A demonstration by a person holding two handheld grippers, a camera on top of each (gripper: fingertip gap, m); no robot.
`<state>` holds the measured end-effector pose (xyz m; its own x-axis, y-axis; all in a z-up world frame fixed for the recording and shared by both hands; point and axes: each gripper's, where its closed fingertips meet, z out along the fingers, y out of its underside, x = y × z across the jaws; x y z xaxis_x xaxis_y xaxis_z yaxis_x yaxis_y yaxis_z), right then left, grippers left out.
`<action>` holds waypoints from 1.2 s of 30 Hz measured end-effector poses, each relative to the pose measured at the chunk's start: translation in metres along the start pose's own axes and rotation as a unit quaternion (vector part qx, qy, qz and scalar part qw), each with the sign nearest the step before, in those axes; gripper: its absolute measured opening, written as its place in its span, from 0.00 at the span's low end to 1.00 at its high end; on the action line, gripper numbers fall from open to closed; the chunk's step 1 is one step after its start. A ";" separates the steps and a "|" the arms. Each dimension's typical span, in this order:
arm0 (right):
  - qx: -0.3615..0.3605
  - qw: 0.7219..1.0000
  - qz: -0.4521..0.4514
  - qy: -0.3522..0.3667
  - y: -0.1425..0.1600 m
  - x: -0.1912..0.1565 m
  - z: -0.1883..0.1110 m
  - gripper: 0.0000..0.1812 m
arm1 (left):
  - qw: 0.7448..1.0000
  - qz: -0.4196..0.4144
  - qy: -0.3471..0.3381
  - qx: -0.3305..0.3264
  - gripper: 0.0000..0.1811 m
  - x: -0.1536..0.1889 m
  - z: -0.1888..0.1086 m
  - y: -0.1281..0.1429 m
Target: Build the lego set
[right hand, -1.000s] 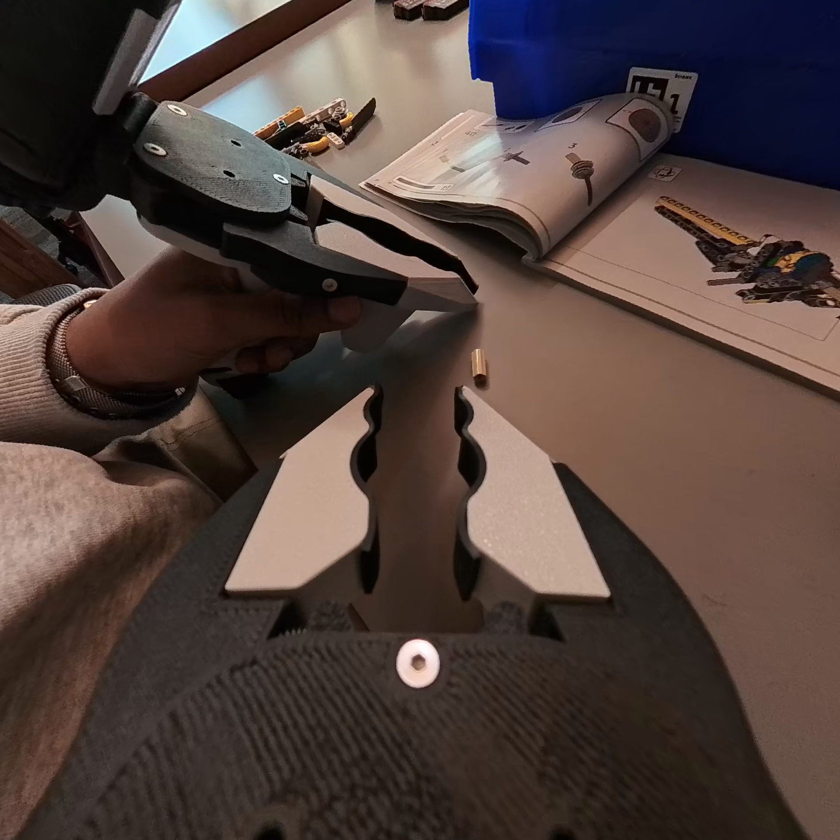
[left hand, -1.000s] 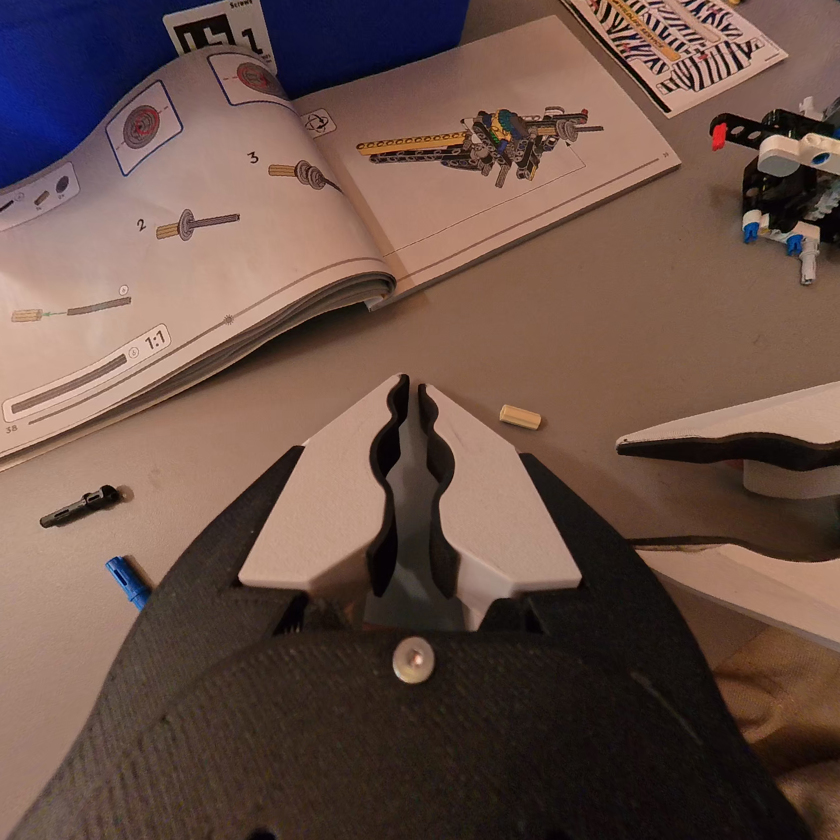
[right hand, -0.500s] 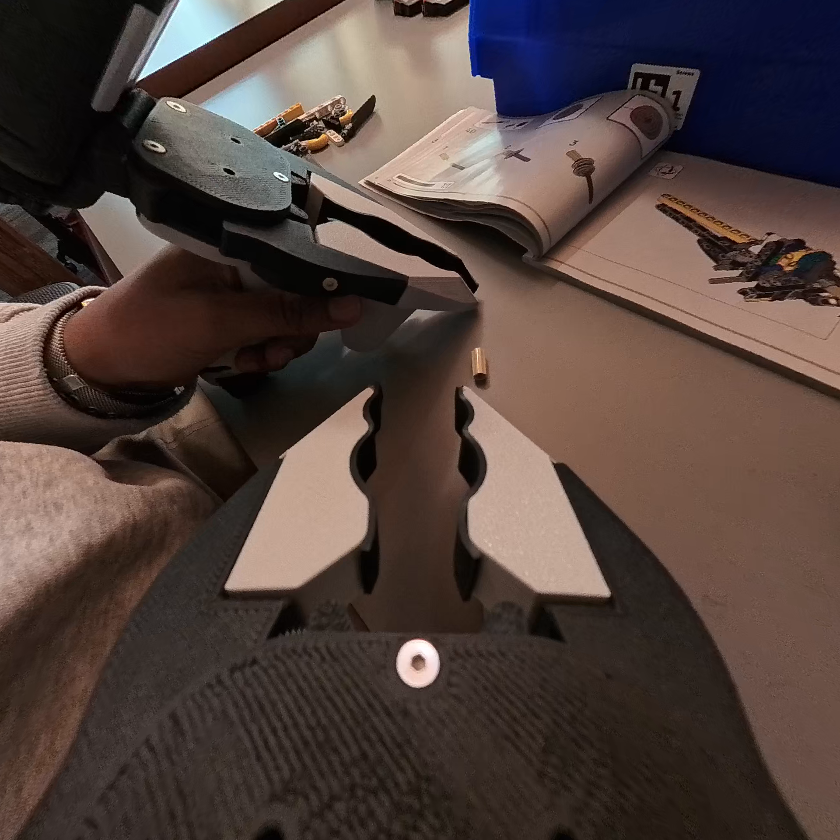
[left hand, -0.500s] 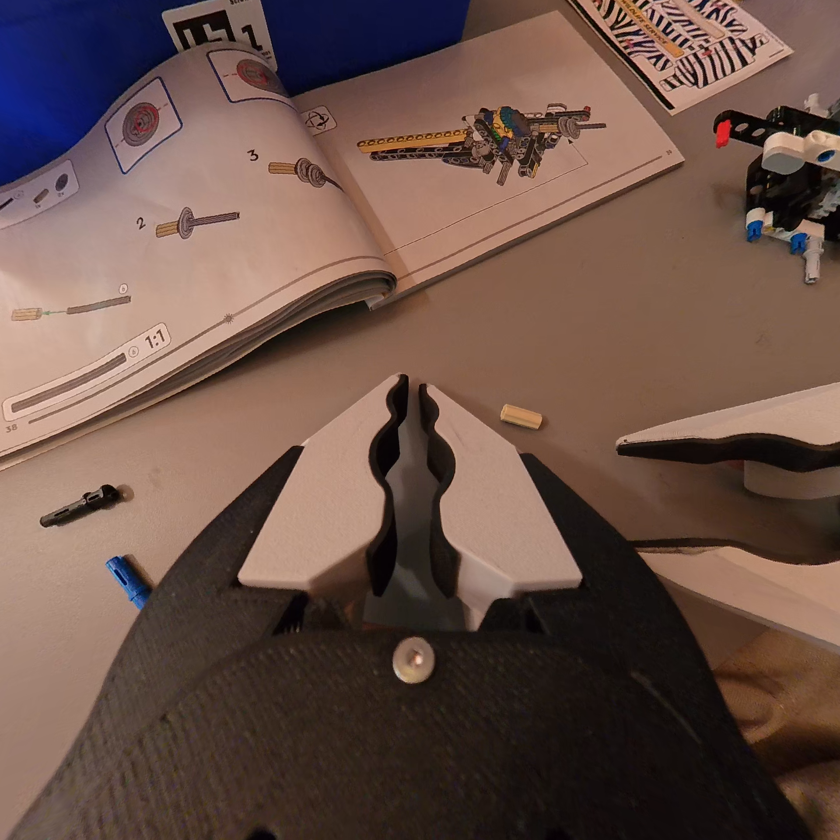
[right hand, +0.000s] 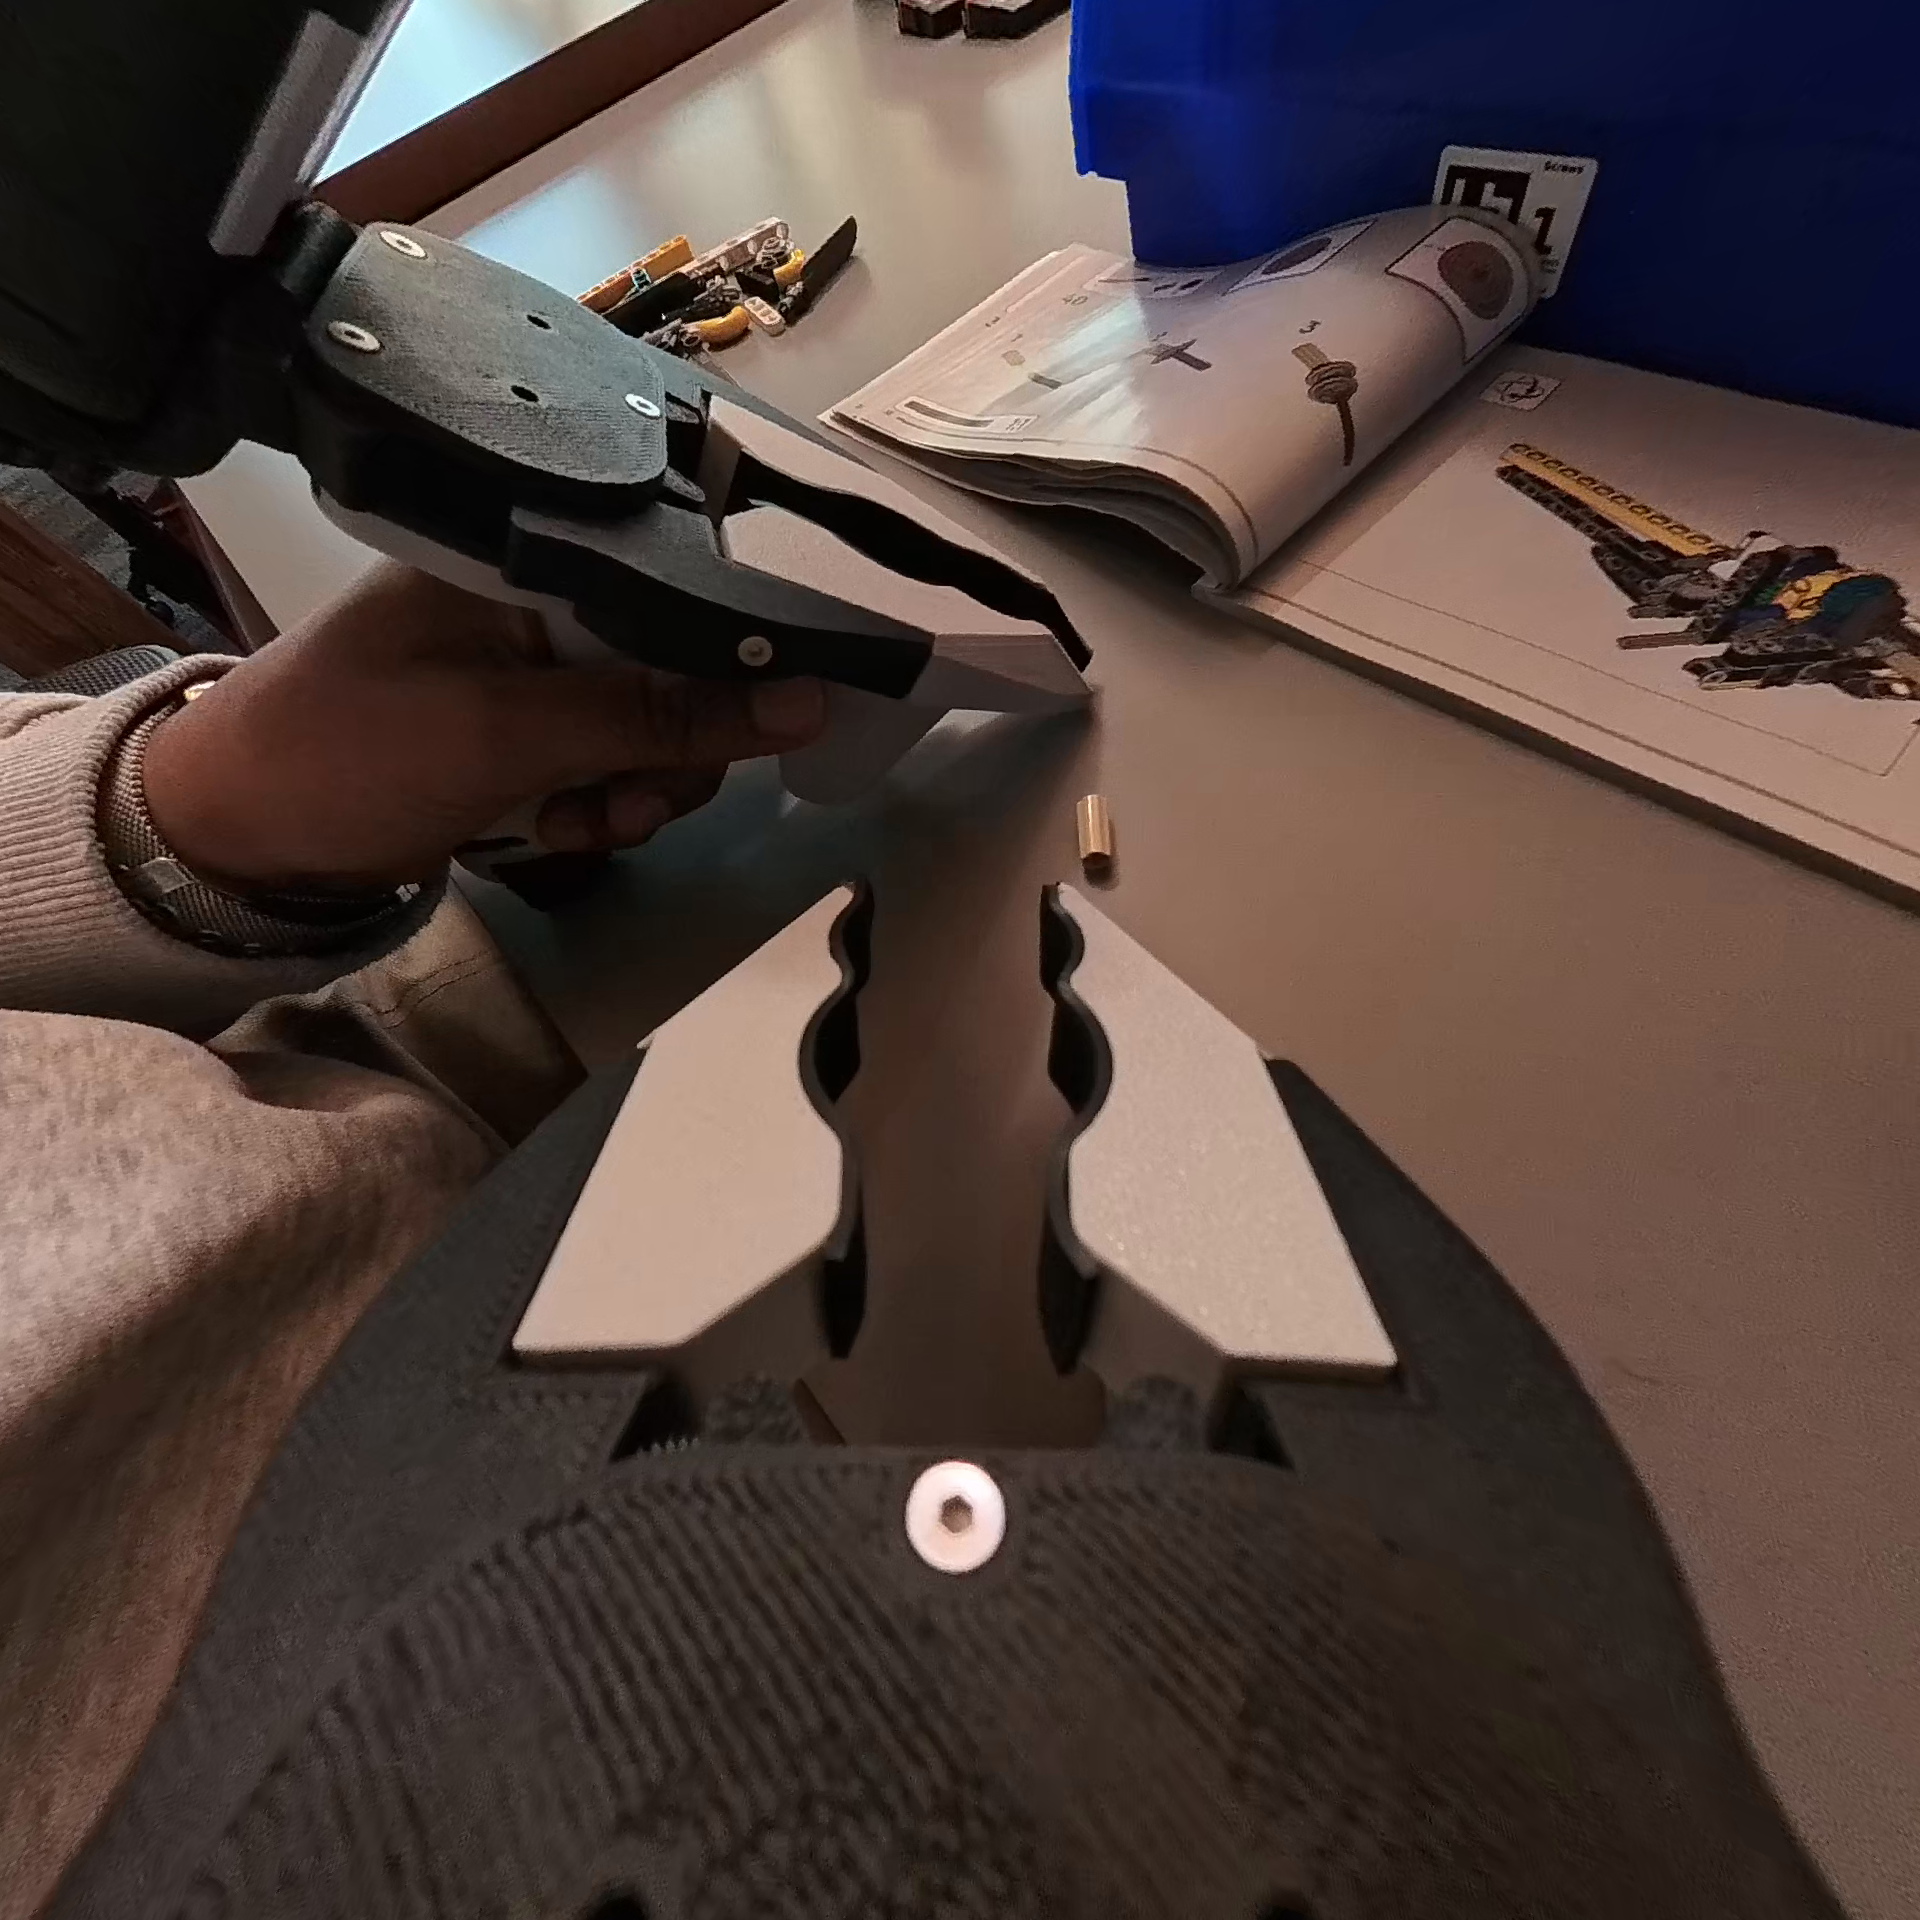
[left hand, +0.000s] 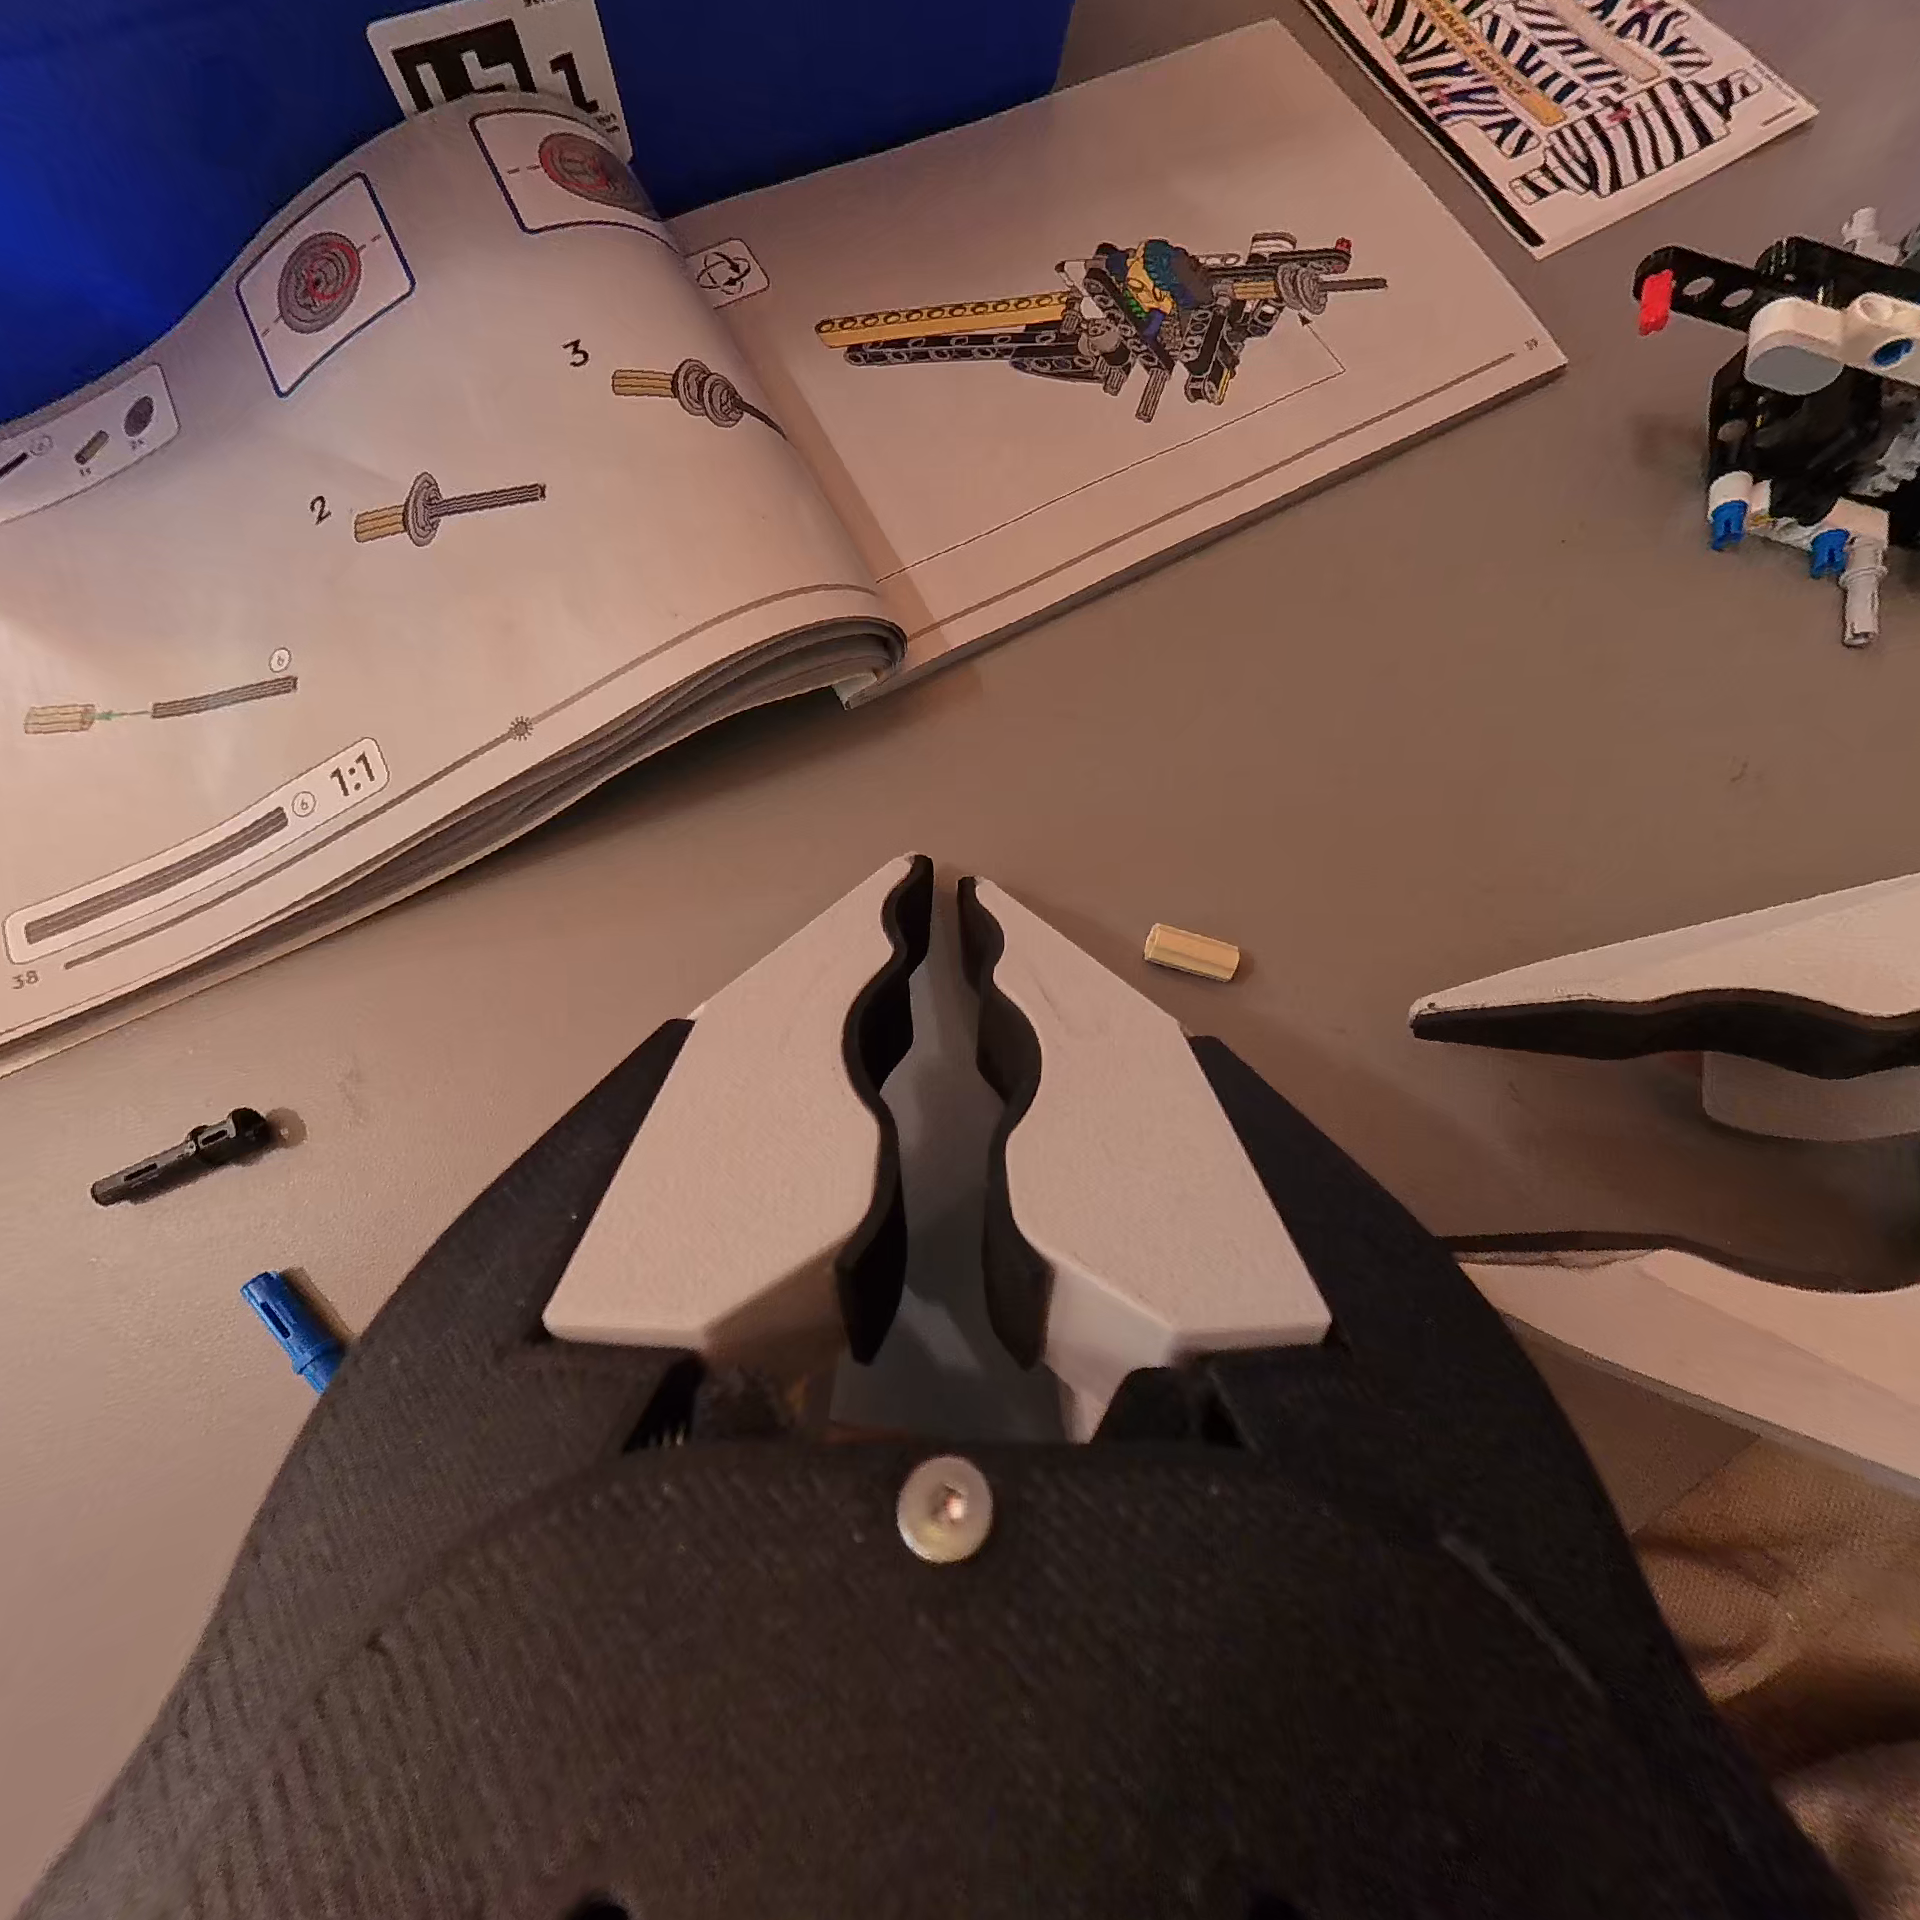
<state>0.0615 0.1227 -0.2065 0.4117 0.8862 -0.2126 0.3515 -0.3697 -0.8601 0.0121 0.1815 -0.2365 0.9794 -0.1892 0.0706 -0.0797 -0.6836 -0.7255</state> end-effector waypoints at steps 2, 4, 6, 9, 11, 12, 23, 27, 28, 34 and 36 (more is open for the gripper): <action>0.000 1.000 0.001 0.000 0.000 0.000 0.000 0.18 | 1.000 0.000 0.000 0.000 0.02 0.000 0.000 0.000; 0.000 1.000 0.001 0.000 0.000 0.000 0.000 0.18 | 1.000 0.000 0.000 0.000 0.02 0.000 0.000 0.000; 0.000 1.000 0.001 0.000 0.000 0.000 0.000 0.18 | 1.000 0.000 0.000 0.000 0.02 0.000 0.000 0.000; 0.000 1.000 0.000 0.001 0.000 0.000 0.000 0.18 | 1.000 0.000 0.000 -0.001 0.02 0.000 0.000 0.000; 0.000 1.000 0.000 0.001 0.000 0.001 0.000 0.18 | 1.000 -0.001 0.000 0.000 0.02 0.000 0.000 0.000; 0.001 1.000 0.000 0.001 0.000 0.001 0.000 0.18 | 1.000 -0.001 0.000 0.000 0.02 0.000 0.000 0.000; 0.001 1.000 -0.002 0.001 0.000 0.000 -0.001 0.18 | 1.000 0.000 -0.001 0.001 0.02 0.000 0.000 0.000; 0.002 1.000 -0.002 0.001 0.000 0.000 -0.001 0.18 | 1.000 0.000 -0.002 0.001 0.02 0.000 0.000 0.000; 0.001 1.000 -0.002 0.001 0.000 0.000 -0.001 0.18 | 1.000 0.000 -0.002 0.001 0.02 0.000 0.000 0.000; 0.001 1.000 -0.002 0.001 0.000 0.000 -0.001 0.18 | 1.000 0.000 -0.001 0.001 0.02 0.000 0.000 0.000; 0.001 1.000 -0.002 0.001 0.000 0.000 -0.001 0.18 | 1.000 0.000 -0.001 0.001 0.02 0.000 0.000 0.000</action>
<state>0.0623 0.1223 -0.2058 0.4116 0.8873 -0.2082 0.3514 -0.3653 -0.8620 0.0120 0.1816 -0.2365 0.9799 -0.1872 0.0694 -0.0790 -0.6830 -0.7262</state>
